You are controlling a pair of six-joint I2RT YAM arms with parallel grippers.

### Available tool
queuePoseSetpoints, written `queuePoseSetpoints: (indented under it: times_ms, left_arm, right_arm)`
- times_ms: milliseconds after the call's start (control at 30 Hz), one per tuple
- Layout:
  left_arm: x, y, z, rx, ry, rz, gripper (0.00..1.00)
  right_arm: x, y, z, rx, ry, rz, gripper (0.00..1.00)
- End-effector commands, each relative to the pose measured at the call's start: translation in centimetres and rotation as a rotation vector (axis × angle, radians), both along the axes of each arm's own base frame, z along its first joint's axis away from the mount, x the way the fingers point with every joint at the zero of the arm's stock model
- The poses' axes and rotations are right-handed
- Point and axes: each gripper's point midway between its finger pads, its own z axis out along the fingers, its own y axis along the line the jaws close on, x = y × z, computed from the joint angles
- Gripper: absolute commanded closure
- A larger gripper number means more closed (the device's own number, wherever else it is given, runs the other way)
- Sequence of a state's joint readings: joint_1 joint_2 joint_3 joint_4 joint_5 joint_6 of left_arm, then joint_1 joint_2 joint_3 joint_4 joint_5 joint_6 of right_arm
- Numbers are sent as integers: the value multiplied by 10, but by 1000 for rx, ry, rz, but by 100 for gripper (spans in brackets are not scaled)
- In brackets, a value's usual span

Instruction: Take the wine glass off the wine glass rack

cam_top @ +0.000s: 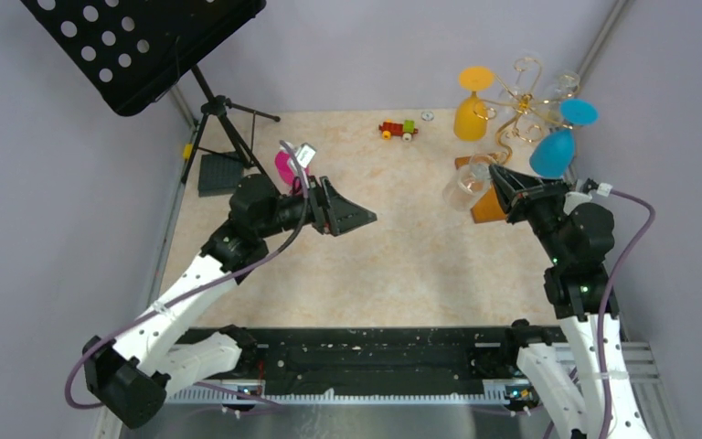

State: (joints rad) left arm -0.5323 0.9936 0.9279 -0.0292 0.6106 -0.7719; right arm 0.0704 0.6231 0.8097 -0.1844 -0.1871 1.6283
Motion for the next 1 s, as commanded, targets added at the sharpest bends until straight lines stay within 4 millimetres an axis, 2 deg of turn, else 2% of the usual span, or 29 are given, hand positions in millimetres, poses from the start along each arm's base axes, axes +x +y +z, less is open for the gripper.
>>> queuePoseSetpoints:
  times_ms: [0, 233, 400, 467, 633, 833, 900, 967]
  left_arm:
    - [-9, -33, 27, -211, 2, -48, 1]
    - [-24, -74, 47, -372, -13, -72, 1]
    - [-32, -99, 73, -476, -18, -148, 1]
    - [-33, -105, 84, -525, -19, -168, 1]
    - [-28, -116, 101, -610, -3, -203, 1]
    - [-22, -125, 107, -624, 15, -217, 3]
    - [-28, -127, 112, -640, 17, -254, 6]
    - [-34, -125, 118, -681, 43, -290, 13]
  right_arm:
    - [-41, 15, 54, 95, -203, 122, 100]
    - [-78, 20, 80, 106, -310, 180, 100]
    - [-92, 21, 91, 140, -338, 203, 100]
    - [-97, 22, 99, 153, -369, 219, 100]
    - [-102, 24, 103, 183, -376, 251, 100]
    - [-111, 29, 114, 195, -405, 302, 100]
    - [-112, 31, 113, 198, -401, 313, 100]
    - [-111, 29, 110, 217, -405, 311, 100]
